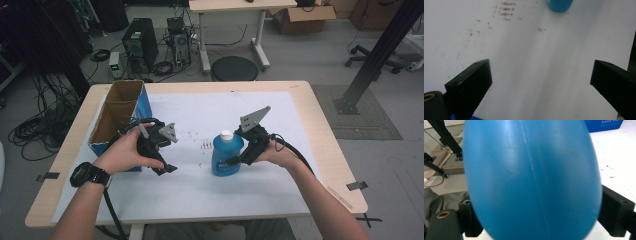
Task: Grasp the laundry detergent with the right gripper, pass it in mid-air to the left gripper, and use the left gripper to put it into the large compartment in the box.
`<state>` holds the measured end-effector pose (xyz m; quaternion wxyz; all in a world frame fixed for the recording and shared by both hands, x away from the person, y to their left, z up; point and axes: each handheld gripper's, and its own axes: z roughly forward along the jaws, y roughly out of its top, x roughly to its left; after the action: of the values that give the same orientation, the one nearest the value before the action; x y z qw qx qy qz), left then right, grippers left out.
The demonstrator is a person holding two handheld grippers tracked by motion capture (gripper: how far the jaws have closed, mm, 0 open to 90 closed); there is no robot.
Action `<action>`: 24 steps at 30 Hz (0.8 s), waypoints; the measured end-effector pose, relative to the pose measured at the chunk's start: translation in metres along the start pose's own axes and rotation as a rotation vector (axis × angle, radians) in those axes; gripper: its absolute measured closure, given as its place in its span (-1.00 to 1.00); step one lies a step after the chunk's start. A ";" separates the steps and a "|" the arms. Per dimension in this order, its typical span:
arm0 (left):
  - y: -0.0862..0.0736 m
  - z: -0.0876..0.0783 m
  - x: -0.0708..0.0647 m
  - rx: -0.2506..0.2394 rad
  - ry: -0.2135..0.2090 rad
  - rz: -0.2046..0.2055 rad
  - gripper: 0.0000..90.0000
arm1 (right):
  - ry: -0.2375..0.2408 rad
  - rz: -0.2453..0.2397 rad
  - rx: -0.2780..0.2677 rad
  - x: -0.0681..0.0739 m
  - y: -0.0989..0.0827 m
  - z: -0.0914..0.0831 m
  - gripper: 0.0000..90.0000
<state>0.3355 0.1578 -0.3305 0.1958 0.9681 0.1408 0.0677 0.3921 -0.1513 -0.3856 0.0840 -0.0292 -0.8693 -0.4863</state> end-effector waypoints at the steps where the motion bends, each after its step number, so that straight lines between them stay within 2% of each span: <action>1: 0.000 0.000 0.000 0.000 -0.002 -0.004 -0.90 | -0.001 0.001 0.000 -0.001 0.000 0.000 -0.70; 5: 0.000 0.000 -0.001 -0.002 -0.004 -0.002 -0.87 | 0.016 0.003 0.002 -0.002 -0.001 0.001 -0.64; 15: -0.001 -0.002 -0.001 -0.005 -0.001 0.001 -0.89 | 0.011 -0.005 -0.004 -0.002 -0.001 0.001 -0.44; 24: -0.001 -0.002 -0.001 -0.006 -0.002 -0.001 -0.89 | 0.005 -0.009 -0.002 -0.002 -0.001 0.001 -0.41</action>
<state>0.3341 0.1591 -0.3291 0.1990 0.9675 0.1411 0.0669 0.3938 -0.1507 -0.3872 0.0839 -0.0243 -0.8687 -0.4876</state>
